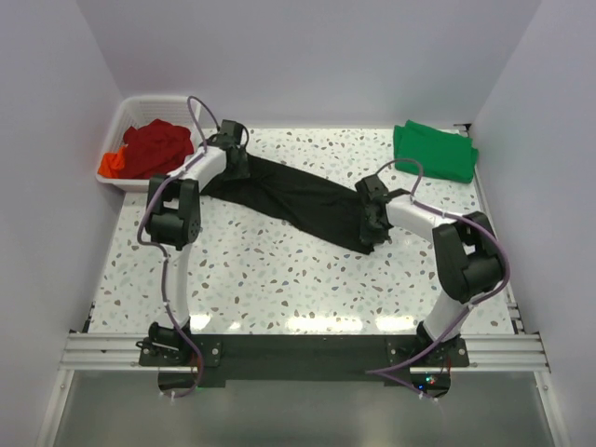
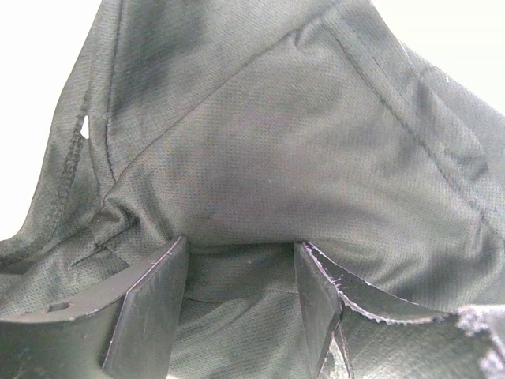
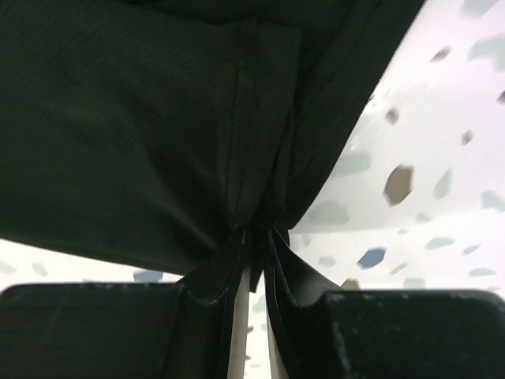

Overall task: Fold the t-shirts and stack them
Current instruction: Fold the tshirt

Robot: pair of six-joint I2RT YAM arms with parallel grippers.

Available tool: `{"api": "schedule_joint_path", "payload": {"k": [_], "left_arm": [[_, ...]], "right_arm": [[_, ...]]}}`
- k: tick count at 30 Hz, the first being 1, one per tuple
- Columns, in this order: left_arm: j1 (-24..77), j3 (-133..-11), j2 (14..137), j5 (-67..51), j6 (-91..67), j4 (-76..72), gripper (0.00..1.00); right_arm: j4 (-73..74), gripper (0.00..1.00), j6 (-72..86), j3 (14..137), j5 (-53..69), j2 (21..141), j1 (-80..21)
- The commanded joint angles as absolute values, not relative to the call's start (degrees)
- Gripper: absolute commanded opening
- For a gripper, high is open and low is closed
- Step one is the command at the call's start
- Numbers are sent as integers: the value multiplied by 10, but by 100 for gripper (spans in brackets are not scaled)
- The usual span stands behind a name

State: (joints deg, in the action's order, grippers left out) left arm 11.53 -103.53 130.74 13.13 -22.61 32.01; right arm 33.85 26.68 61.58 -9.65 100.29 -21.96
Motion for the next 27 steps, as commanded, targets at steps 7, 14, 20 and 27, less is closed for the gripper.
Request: {"api": "schedule_joint_path", "payload": {"k": [7,14,20,27], "left_arm": [[107,-1026,1298,154,-171,306,60],[107,-904,1124,176,-195,229,62],[107,-943,1106,153,-239,277,64],[112,-1044,1185,110,-333,370,65]], "right_arm": [[415,15,316,549,-77,896,-262],[458,25,312,596,-125,812,-271],[438,51,247,667,-149,831,-272],[384,68,136,781,-156,966,-269]]}}
